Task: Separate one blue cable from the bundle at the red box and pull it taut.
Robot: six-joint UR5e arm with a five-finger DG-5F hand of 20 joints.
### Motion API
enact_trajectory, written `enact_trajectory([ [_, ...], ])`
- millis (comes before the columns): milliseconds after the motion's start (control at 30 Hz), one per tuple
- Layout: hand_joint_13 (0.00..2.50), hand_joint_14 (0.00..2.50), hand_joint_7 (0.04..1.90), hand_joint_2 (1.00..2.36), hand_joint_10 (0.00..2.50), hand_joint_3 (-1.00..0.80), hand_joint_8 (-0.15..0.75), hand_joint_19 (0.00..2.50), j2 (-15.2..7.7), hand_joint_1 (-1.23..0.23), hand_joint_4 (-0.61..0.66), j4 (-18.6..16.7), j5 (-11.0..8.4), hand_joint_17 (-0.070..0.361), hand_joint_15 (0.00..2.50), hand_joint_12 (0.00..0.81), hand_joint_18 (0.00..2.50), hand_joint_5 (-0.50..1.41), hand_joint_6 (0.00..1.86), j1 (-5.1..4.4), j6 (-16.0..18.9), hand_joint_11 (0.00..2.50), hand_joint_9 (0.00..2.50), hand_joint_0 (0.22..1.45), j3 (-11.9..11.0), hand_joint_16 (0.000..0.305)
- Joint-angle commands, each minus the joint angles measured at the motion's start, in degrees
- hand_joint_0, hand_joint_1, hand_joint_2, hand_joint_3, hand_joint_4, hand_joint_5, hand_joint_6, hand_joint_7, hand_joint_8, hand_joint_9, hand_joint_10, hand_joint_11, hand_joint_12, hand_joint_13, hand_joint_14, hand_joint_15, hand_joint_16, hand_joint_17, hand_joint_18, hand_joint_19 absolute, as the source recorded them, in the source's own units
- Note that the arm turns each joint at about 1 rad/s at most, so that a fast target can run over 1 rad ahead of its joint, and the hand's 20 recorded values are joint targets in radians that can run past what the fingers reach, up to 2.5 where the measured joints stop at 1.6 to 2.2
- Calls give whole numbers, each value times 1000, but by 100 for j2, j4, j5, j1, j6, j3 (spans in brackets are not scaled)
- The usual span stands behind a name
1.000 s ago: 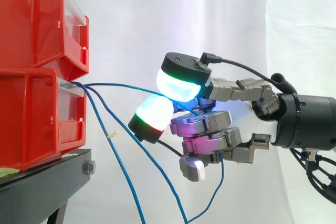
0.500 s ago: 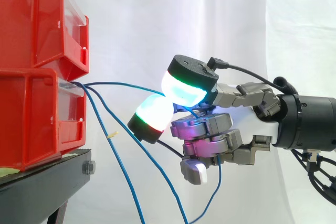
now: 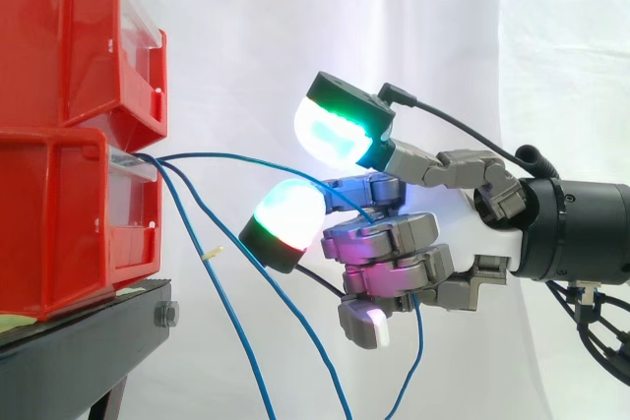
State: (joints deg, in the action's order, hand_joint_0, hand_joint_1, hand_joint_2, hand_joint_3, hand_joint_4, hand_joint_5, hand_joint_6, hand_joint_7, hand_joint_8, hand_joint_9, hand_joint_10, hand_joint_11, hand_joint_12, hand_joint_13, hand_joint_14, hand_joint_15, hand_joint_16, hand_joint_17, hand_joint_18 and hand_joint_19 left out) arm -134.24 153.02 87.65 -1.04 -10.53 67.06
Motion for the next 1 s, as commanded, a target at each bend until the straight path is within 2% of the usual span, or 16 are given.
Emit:
enact_trajectory([
  [0,1052,1877,844,1005,2062,-437,271,1018,3,-455,112,0,-2,61,1402,313,946,-197,938,-2,7,1189,719,626,0,27],
  [100,1060,1851,859,1012,2055,-328,270,1014,3,-565,103,0,-2,60,1439,317,952,-194,938,-2,16,1194,722,624,0,27],
  [333,1038,1871,900,1017,2047,-217,263,1018,3,-699,58,-9,-11,59,1487,330,954,-192,940,-2,16,1215,717,640,0,26],
  [600,1029,1876,905,1012,2036,-339,260,1010,-6,-774,12,-9,-11,58,1476,335,949,-194,946,-28,-1,1205,727,702,0,26],
  [967,1023,1881,900,1005,2016,-422,250,1022,3,-747,13,0,-28,58,1500,338,939,-196,949,-37,34,1216,743,709,0,26],
])
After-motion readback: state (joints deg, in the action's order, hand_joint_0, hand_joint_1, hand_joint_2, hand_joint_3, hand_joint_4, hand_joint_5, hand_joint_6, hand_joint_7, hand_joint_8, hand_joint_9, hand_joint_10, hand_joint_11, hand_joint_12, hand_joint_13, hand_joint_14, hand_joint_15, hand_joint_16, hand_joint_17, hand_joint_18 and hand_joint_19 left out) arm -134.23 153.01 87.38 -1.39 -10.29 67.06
